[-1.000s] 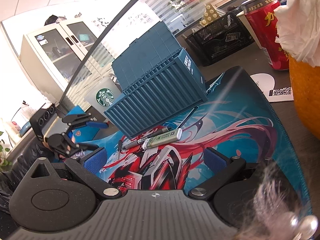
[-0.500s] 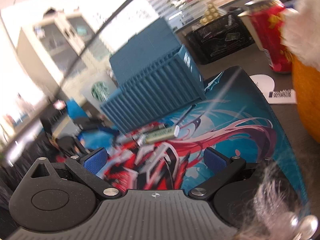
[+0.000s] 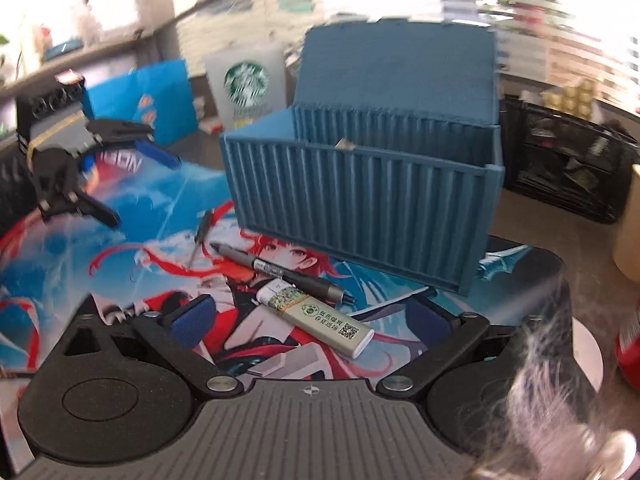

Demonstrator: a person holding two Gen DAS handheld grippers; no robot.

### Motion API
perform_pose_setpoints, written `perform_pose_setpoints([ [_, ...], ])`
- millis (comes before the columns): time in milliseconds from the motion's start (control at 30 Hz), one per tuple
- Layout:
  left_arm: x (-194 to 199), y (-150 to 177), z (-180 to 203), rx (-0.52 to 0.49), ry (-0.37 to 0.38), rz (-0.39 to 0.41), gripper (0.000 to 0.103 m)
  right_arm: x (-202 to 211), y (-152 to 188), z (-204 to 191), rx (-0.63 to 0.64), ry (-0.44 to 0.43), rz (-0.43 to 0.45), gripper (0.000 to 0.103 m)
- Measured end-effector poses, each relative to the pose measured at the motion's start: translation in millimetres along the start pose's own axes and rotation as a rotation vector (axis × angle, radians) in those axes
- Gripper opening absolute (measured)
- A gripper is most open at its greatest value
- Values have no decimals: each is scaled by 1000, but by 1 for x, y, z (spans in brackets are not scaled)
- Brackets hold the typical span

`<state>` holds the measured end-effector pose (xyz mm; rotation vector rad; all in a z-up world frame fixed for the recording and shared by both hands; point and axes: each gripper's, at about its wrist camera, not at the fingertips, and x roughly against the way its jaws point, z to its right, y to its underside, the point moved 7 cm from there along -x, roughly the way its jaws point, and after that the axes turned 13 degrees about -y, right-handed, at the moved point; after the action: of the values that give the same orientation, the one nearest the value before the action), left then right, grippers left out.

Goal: Organize rigid objects
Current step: 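Withdraw the open left gripper from the crate to the mouse pad, then lower the right gripper onto the mouse pad and grasp the white tube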

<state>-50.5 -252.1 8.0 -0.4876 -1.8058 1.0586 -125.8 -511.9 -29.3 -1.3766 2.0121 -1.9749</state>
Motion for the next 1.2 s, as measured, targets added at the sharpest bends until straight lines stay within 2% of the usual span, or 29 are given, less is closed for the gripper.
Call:
perform_pose_setpoints([
  [133,20,11,-1,82,-49,36,103,-12,1,4,34,7,-74,76],
  [267,30,25,-4,152,-113,43,103,-14,0,5,71,9,-115,67],
  [500,27,36,-14,256,-172,40,103,-8,4,-17,140,1,-138,28],
  [633,24,41,-21,316,-177,43,103,-8,8,-32,167,32,-144,22],
  [800,24,44,-21,351,-165,50,103,-7,7,-46,189,53,-148,21],
  [1000,22,46,-16,336,-157,39,103,1,-14,-58,209,56,-110,19],
  [1067,23,46,-14,333,-151,44,103,6,-23,-62,217,48,-91,9],
  [1200,23,47,-13,333,-147,40,103,16,-45,-64,243,59,-72,8],
])
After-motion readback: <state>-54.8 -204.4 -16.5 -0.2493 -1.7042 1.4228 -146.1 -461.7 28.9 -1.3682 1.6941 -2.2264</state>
